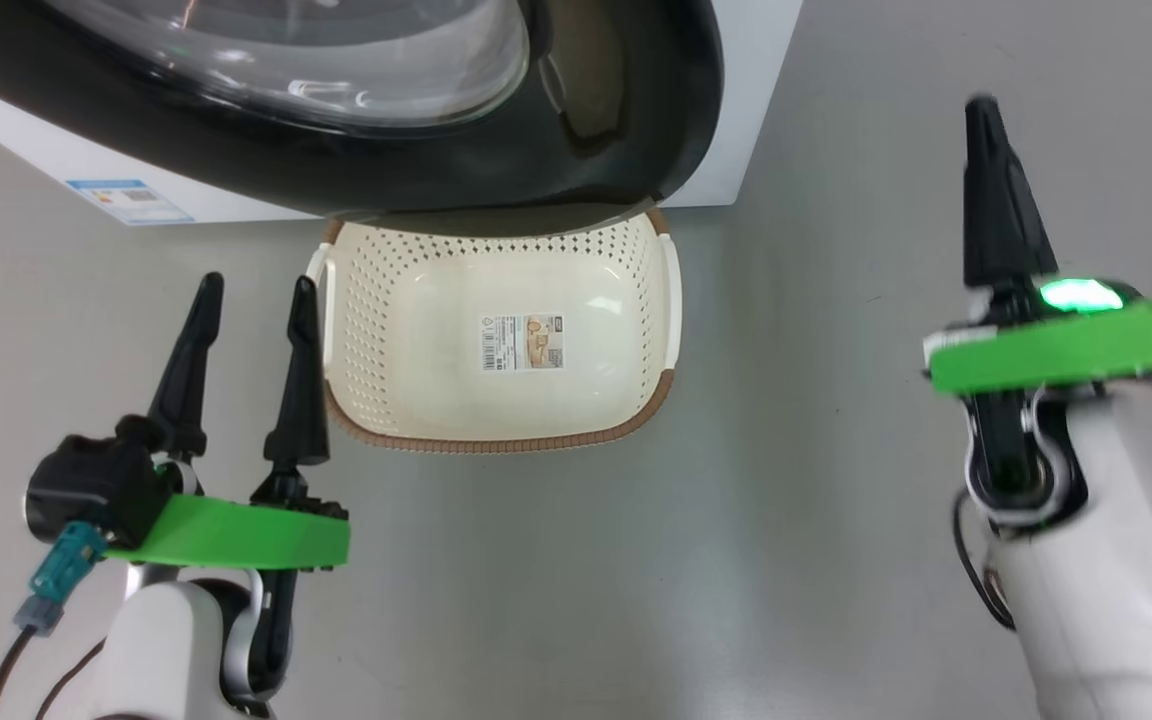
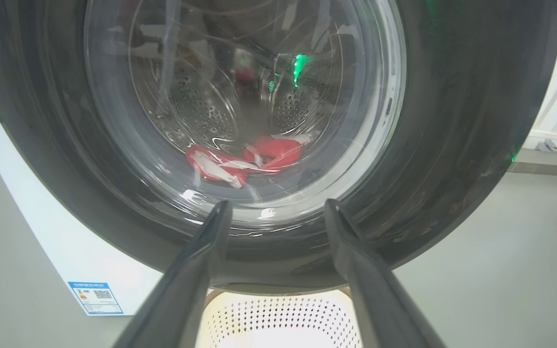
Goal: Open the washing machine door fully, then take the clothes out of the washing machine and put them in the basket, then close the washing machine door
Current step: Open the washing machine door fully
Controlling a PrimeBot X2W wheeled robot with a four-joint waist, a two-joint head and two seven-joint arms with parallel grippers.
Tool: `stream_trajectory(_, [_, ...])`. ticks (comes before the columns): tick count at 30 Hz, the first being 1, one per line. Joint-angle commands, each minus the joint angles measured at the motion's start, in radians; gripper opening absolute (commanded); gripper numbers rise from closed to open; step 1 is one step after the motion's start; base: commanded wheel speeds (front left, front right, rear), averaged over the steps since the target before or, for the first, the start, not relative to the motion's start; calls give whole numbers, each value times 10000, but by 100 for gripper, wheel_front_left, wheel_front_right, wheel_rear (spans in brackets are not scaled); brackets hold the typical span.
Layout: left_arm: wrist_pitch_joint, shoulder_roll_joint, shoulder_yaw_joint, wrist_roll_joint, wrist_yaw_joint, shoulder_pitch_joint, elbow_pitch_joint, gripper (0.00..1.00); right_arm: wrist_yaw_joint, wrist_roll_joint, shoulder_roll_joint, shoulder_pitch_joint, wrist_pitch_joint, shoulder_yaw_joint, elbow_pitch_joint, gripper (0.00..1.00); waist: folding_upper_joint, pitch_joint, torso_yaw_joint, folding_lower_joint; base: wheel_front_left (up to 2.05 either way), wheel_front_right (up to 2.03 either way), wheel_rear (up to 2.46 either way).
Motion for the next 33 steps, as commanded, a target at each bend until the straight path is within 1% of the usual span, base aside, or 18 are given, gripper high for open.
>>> stream_trajectory(1, [-122, 275, 217, -35, 53, 132, -209, 100, 65, 921, 86, -498, -51, 469, 65, 0, 0, 40, 68, 0, 0, 0, 0])
stream_trajectory(3, [-122, 275, 184, -56, 54, 114, -204, 100, 65, 2367, 25, -1095, 110, 713, 437, 0, 0, 79, 138, 0, 0, 0, 0])
stream_trajectory(5, [-122, 275, 171, -79, 60, 101, -199, 100, 65, 3769, -147, -1654, 559, 848, 625, 0, 0, 122, 215, 0, 0, 0, 0])
stream_trajectory(6, [-122, 275, 171, -79, 60, 101, -199, 100, 65, 3769, -147, -1654, 559, 848, 625, 0, 0, 122, 215, 0, 0, 0, 0])
stream_trajectory(8, [-122, 275, 157, -108, 68, 83, -200, 100, 65, 4949, -339, -2151, 1151, 917, 738, 0, 0, 178, 288, 0, 0, 0, 0])
stream_trajectory(11, [-122, 275, 113, -163, 84, 59, -206, 100, 65, 6460, -533, -2791, 2240, 918, 1003, 0, 0, 258, 384, 0, 0, 0, 0])
stream_trajectory(14, [-122, 275, 58, -214, 99, 24, -203, 100, 65, 7846, -559, -3425, 3514, 738, 1491, 0, 0, 320, 463, 0, 0, 0, 0])
stream_trajectory(19, [-122, 275, -90, -289, 129, -31, -192, 100, 65, 9558, -539, -4422, 5865, 548, 2493, 0, 0, 382, 589, 0, 0, 0, 0])
stream_trajectory(22, [-122, 275, -191, -335, 151, -48, -180, 100, 65, 9936, -616, -4929, 6865, 564, 2906, 0, 0, 426, 674, 0, 0, 0, 0])
stream_trajectory(27, [-122, 275, -318, -402, 167, -95, -138, 100, 65, 9934, -817, -5558, 8321, 940, 3162, 0, 0, 521, 846, 0, 0, 0, 0])
stream_trajectory(33, [-122, 275, -384, -437, 205, -87, -93, 100, 65, 9582, -1084, -5888, 9321, 1332, 3234, 0, 0, 528, 982, 0, 0, 0, 0])
